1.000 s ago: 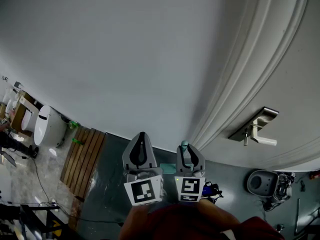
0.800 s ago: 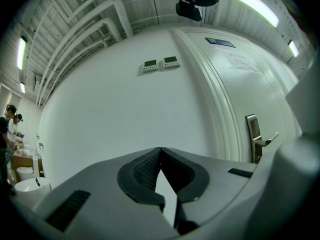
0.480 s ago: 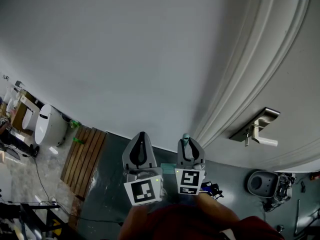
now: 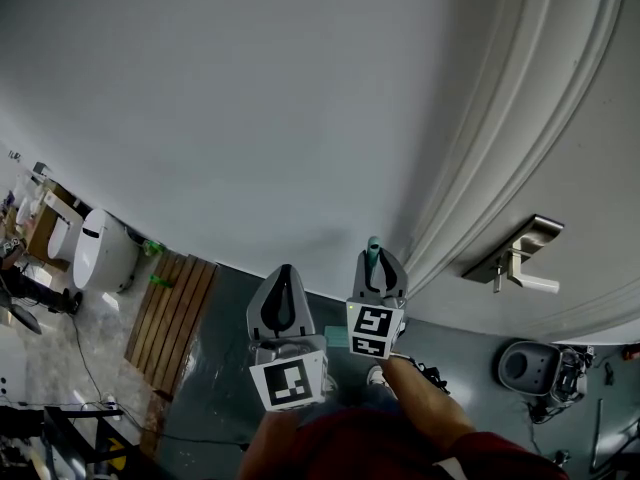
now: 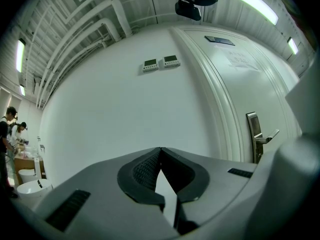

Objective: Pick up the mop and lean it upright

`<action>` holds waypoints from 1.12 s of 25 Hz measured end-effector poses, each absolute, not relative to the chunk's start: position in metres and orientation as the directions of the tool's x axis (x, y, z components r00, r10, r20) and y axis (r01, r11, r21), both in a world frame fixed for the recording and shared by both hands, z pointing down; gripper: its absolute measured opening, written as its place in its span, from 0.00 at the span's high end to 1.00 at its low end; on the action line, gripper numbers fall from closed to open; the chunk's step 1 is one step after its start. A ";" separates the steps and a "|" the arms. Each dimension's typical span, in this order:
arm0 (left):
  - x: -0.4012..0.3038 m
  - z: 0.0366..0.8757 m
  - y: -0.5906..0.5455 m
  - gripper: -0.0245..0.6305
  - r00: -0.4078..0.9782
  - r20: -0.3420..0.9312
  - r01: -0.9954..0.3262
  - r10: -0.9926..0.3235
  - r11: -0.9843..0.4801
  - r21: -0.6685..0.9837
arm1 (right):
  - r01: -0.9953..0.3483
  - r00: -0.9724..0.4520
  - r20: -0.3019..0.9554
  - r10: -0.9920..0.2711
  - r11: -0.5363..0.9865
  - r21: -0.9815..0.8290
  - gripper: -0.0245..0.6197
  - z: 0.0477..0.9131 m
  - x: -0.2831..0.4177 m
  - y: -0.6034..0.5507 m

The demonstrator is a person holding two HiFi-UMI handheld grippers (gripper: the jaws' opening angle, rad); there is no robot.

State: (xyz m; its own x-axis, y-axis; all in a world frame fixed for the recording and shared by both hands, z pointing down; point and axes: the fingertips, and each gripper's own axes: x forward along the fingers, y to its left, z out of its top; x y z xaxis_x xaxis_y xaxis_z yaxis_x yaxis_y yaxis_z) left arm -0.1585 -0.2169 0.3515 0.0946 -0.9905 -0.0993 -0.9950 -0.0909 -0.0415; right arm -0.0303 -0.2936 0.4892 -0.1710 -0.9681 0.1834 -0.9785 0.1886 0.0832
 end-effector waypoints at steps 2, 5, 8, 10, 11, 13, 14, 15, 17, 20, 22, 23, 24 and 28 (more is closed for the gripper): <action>-0.158 0.353 -0.217 0.94 0.094 -0.099 -0.995 -0.991 -0.091 -0.043 | -0.982 -0.152 0.189 -0.970 0.169 0.080 0.79 0.491 -0.029 -0.302; -0.158 0.354 -0.218 0.94 0.094 -0.095 -0.995 -0.991 -0.090 -0.044 | -0.983 -0.136 0.191 -0.972 0.156 0.096 0.79 0.493 -0.028 -0.313; -0.158 0.356 -0.218 0.94 0.092 -0.090 -0.995 -0.992 -0.089 -0.041 | -0.983 -0.118 0.192 -0.974 0.142 0.117 0.78 0.494 -0.027 -0.322; -0.159 0.357 -0.219 0.94 0.092 -0.089 -0.995 -0.992 -0.088 -0.041 | -0.985 -0.102 0.197 -0.975 0.127 0.121 0.78 0.495 -0.024 -0.326; -0.159 0.357 -0.219 0.94 0.091 -0.088 -0.995 -0.992 -0.087 -0.040 | -0.985 -0.096 0.198 -0.975 0.122 0.122 0.78 0.495 -0.024 -0.328; -0.160 0.357 -0.220 0.94 0.090 -0.087 -0.995 -0.992 -0.086 -0.041 | -0.985 -0.088 0.196 -0.977 0.114 0.127 0.78 0.494 -0.025 -0.328; -0.160 0.357 -0.221 0.94 0.090 -0.086 -0.995 -0.992 -0.087 -0.042 | -0.985 -0.085 0.194 -0.977 0.111 0.130 0.78 0.494 -0.025 -0.328; -0.159 0.357 -0.221 0.94 0.090 -0.086 -0.995 -0.992 -0.087 -0.041 | -0.985 -0.084 0.192 -0.978 0.110 0.133 0.78 0.494 -0.025 -0.328; -0.159 0.358 -0.221 0.94 0.089 -0.084 -0.996 -0.992 -0.086 -0.036 | -0.984 -0.087 0.188 -0.978 0.114 0.134 0.77 0.494 -0.025 -0.329; -0.158 0.359 -0.222 0.94 0.092 -0.082 -0.995 -0.992 -0.088 -0.040 | -0.985 -0.106 0.191 -0.976 0.129 0.113 0.74 0.495 -0.027 -0.328; -0.157 0.360 -0.222 0.94 0.094 -0.083 -0.995 -0.992 -0.090 -0.042 | -0.985 -0.112 0.195 -0.974 0.134 0.105 0.72 0.496 -0.028 -0.328; -0.157 0.360 -0.222 0.94 0.094 -0.082 -0.995 -0.992 -0.091 -0.042 | -0.985 -0.114 0.197 -0.974 0.136 0.105 0.71 0.496 -0.029 -0.328; -0.157 0.360 -0.222 0.94 0.094 -0.081 -0.995 -0.992 -0.091 -0.041 | -0.985 -0.115 0.200 -0.973 0.138 0.105 0.70 0.497 -0.029 -0.328; -0.159 0.360 -0.222 0.94 0.091 -0.083 -0.995 -0.992 -0.088 -0.041 | -0.985 -0.110 0.198 -0.974 0.133 0.106 0.68 0.497 -0.029 -0.327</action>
